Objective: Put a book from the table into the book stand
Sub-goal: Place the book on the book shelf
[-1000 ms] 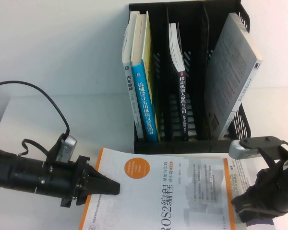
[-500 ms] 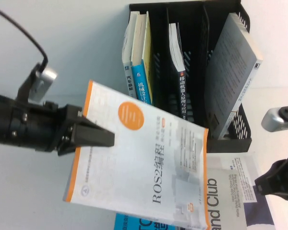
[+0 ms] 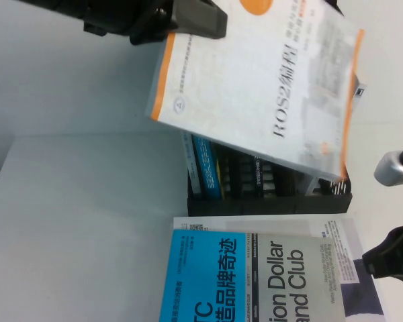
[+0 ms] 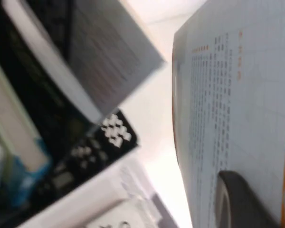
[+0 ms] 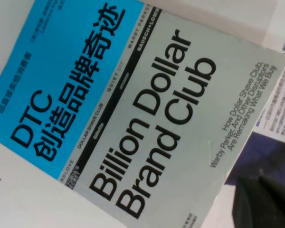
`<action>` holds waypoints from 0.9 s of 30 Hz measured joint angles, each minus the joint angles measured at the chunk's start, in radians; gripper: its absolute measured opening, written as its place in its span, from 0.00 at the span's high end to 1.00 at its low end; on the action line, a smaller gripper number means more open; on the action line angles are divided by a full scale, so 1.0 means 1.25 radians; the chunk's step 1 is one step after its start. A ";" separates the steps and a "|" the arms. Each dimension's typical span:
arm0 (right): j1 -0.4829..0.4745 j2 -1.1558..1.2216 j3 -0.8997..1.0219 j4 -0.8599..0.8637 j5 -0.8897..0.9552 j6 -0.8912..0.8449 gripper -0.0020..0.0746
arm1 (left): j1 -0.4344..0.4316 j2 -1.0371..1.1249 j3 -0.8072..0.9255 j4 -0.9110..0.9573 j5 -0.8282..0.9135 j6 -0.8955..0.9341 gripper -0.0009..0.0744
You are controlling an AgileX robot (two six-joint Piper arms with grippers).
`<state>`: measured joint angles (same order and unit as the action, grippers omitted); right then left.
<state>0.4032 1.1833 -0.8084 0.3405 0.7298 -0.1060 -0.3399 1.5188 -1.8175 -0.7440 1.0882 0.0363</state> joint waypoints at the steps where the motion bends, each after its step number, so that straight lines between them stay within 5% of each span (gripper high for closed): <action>1: 0.000 -0.001 0.000 -0.002 0.002 0.000 0.98 | 0.000 0.026 -0.036 0.042 0.000 -0.029 0.85; 7: 0.000 -0.006 0.001 -0.021 0.010 0.000 0.98 | 0.004 0.158 -0.167 0.245 0.002 -0.183 0.85; 27: 0.000 -0.007 0.001 -0.028 0.037 0.004 0.98 | 0.000 0.261 -0.196 0.240 -0.106 -0.285 0.85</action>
<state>0.4032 1.1745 -0.8066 0.3049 0.7760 -0.1016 -0.3396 1.8456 -2.0624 -0.4445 0.9560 -0.3196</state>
